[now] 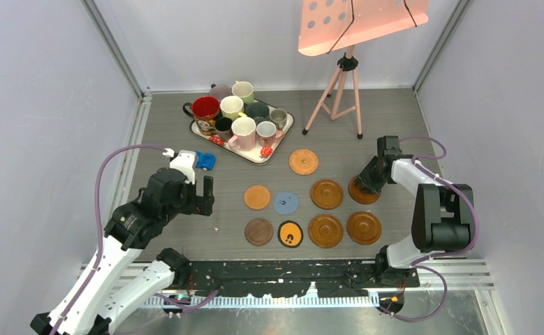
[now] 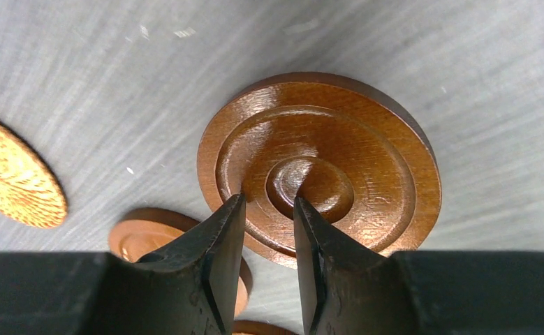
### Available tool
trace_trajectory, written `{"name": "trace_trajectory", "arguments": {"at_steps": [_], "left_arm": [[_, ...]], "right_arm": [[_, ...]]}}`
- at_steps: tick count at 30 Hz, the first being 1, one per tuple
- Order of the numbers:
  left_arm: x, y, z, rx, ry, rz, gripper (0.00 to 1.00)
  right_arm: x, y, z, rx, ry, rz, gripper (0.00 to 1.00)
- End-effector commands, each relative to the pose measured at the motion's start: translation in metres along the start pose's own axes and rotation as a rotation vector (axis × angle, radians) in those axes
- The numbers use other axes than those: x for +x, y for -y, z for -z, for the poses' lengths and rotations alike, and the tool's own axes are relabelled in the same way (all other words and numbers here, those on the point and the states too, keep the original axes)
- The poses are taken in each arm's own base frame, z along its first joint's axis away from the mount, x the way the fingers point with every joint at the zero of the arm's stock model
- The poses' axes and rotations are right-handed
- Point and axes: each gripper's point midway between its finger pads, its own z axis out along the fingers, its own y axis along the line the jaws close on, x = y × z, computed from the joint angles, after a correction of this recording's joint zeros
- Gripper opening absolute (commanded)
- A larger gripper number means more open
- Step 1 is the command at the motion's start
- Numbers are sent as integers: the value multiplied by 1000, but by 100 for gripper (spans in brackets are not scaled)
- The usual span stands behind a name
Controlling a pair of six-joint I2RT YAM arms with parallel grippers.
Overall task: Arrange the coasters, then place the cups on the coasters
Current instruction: Move the coaster to the center of the board.
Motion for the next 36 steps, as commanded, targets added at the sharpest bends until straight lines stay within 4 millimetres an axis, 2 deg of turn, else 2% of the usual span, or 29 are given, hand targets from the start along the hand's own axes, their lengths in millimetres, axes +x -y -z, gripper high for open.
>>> {"name": "trace_trajectory", "arguments": {"at_steps": [1, 7, 13, 26, 32, 36], "left_arm": [[-13, 3, 2, 12, 62, 19, 97], [-13, 2, 3, 14, 70, 22, 97], [-12, 3, 3, 14, 66, 21, 97], [-12, 2, 0, 8, 54, 17, 97], [-11, 2, 0, 5, 51, 15, 97], [-11, 1, 0, -1, 54, 16, 97]], "right_arm": [[38, 41, 12, 160, -108, -10, 39], [46, 42, 13, 141, -119, -15, 39], [52, 31, 9, 65, -133, -2, 39], [41, 9, 4, -8, -121, 42, 39], [37, 13, 5, 16, -99, 45, 39], [32, 6, 7, -10, -90, 58, 39]]}}
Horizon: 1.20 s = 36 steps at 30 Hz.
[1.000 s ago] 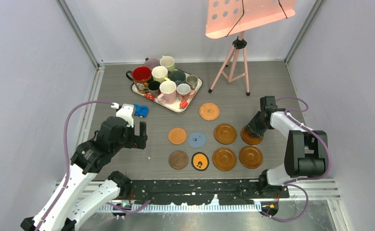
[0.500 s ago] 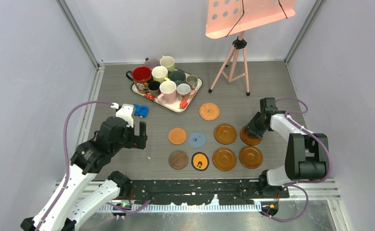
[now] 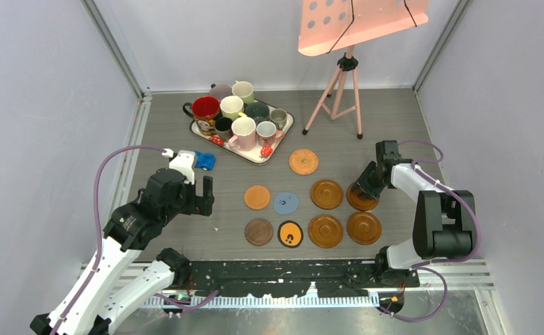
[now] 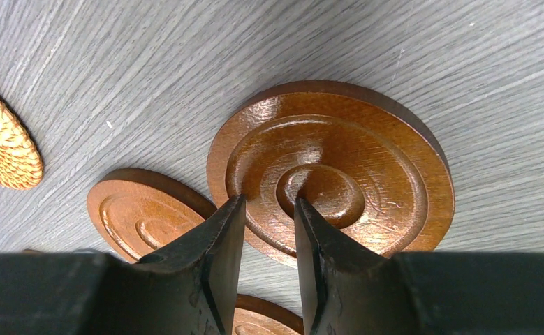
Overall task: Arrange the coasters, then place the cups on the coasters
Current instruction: Move the coaster to the center of the board.
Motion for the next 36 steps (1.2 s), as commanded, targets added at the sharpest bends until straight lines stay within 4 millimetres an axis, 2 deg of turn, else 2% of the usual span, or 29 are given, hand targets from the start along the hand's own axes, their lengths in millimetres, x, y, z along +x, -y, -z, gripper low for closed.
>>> {"name": "trace_trajectory", "arguments": {"at_steps": [1, 21, 31, 36], "left_arm": [[-10, 1, -2, -5, 41, 14, 97], [-12, -1, 1, -7, 62, 12, 98], [-13, 7, 1, 36, 57, 9, 98], [-12, 7, 3, 40, 68, 13, 98]], "right_arm": [[3, -3, -3, -4, -17, 26, 39], [-11, -18, 2, -49, -17, 125, 39], [-26, -20, 22, -12, 16, 180, 39], [-43, -32, 45, -33, 77, 214, 40]]}}
